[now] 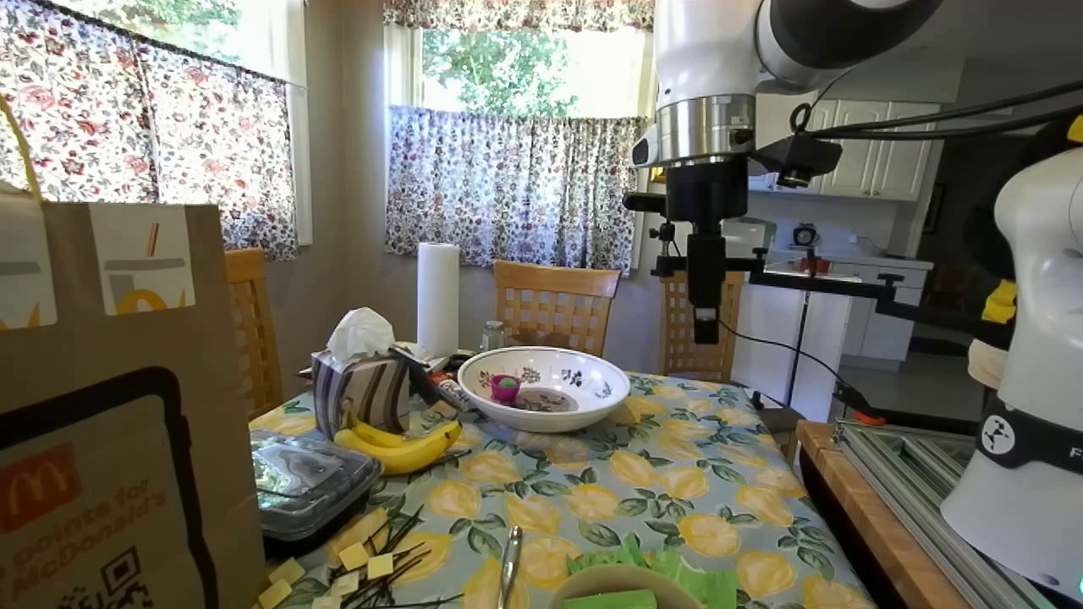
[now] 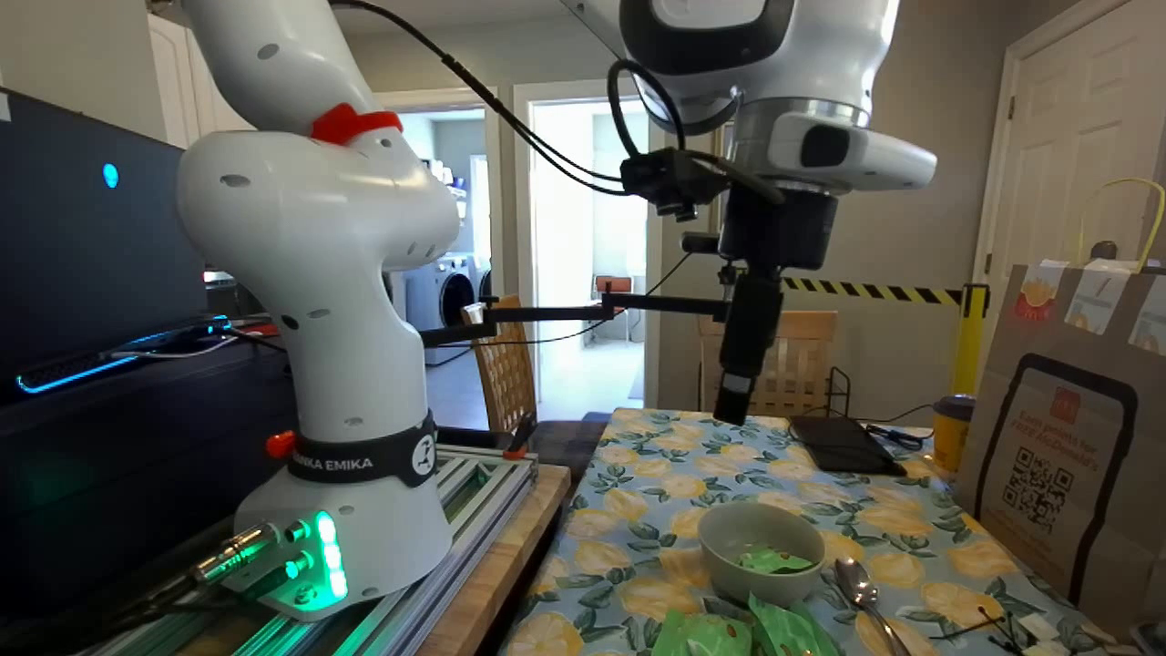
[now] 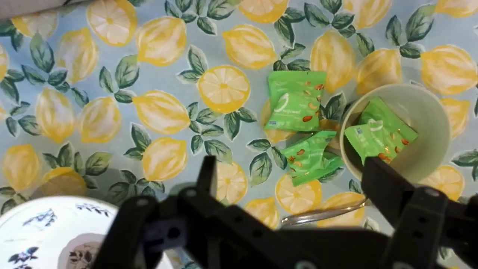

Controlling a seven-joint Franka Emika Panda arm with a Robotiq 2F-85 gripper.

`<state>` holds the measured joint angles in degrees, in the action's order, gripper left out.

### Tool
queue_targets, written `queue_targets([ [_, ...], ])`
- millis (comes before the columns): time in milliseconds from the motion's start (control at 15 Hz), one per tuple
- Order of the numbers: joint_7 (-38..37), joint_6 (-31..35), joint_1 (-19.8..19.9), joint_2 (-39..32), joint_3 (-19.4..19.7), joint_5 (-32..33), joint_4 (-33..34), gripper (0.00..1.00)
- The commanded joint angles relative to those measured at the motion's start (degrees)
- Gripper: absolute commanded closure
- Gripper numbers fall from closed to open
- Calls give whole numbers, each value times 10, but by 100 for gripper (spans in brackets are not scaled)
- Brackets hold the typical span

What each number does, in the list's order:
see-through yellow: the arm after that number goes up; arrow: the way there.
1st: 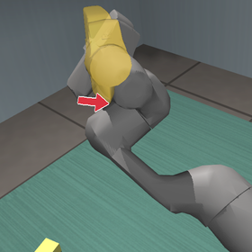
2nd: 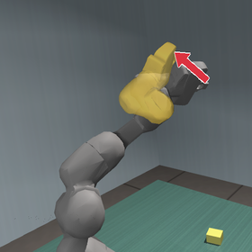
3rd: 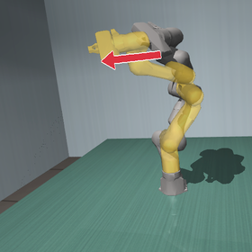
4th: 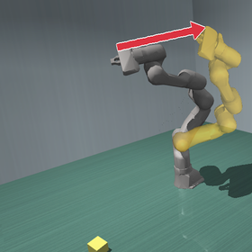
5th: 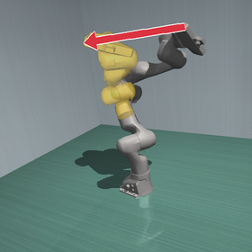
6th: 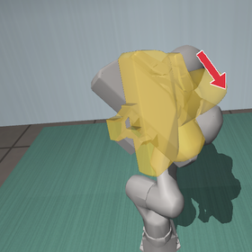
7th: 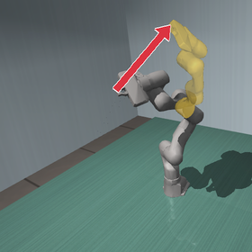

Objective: Take the green packet in the grey bowl out and place it on the table then pick up two green packets and place them in the grey bowl

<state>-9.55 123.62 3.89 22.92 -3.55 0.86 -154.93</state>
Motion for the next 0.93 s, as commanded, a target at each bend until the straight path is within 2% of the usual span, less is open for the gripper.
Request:
queue_targets([
  [0, 20, 24, -32, -69, -24, 45, 24, 0],
  [267, 44, 76, -60, -112, -42, 97, 29, 0],
  [533, 98, 98, -77, -154, -43, 144, 35, 0],
  [600, 105, 89, -79, -165, -40, 138, 41, 0],
  [667, 72, 93, -79, -132, -41, 129, 19, 0],
  [867, 87, 93, -81, -152, -40, 131, 27, 0],
])
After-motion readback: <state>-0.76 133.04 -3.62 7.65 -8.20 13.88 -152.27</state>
